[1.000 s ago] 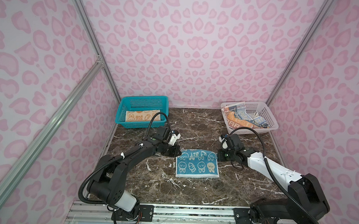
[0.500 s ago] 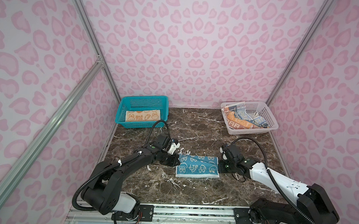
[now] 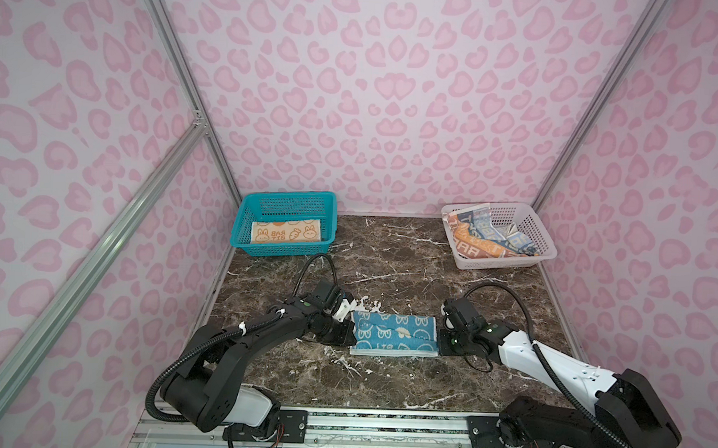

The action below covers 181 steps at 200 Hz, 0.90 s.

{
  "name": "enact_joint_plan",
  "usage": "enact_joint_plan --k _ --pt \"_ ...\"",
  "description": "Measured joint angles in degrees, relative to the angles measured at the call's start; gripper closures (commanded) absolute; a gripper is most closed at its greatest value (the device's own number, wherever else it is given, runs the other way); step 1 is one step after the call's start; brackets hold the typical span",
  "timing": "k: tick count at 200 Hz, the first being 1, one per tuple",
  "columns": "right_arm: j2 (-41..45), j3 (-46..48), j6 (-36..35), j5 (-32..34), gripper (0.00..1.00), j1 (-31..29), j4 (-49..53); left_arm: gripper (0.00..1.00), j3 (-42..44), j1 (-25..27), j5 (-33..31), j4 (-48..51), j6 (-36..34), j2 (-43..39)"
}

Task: Fold and stack the towels

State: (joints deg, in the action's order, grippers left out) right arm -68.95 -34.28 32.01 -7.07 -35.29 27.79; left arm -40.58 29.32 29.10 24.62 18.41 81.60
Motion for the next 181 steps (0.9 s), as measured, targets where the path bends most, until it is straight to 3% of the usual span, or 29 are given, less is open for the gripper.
enact_joint_plan --k 26,71,101,117,151,181 --pt "4.09 -0.11 -0.22 0.0 0.65 -0.61 1.77 0.57 -0.17 0.04 -1.92 2.69 0.61 -2.91" --pt "5.09 -1.62 -2.71 -1.75 0.71 -0.57 -0.98 0.55 -5.31 0.04 -4.09 6.05 0.94 -5.88" --pt "-3.26 -6.12 -3.85 -5.6 0.77 -0.79 -3.28 0.63 -8.9 0.48 -3.34 4.17 2.58 -3.06" --pt "-7.91 -8.09 -4.15 -6.75 0.81 -2.08 -3.8 0.77 -10.19 1.62 -2.62 2.38 3.52 0.0" --pt "-13.07 -7.5 -3.45 -8.0 0.84 -4.9 -4.33 0.96 -9.42 2.82 -1.2 -2.49 6.27 6.19" --pt "-13.4 -4.37 -1.22 -7.82 0.85 -4.96 -4.7 0.97 -6.47 2.82 -1.53 -3.41 7.45 9.79"
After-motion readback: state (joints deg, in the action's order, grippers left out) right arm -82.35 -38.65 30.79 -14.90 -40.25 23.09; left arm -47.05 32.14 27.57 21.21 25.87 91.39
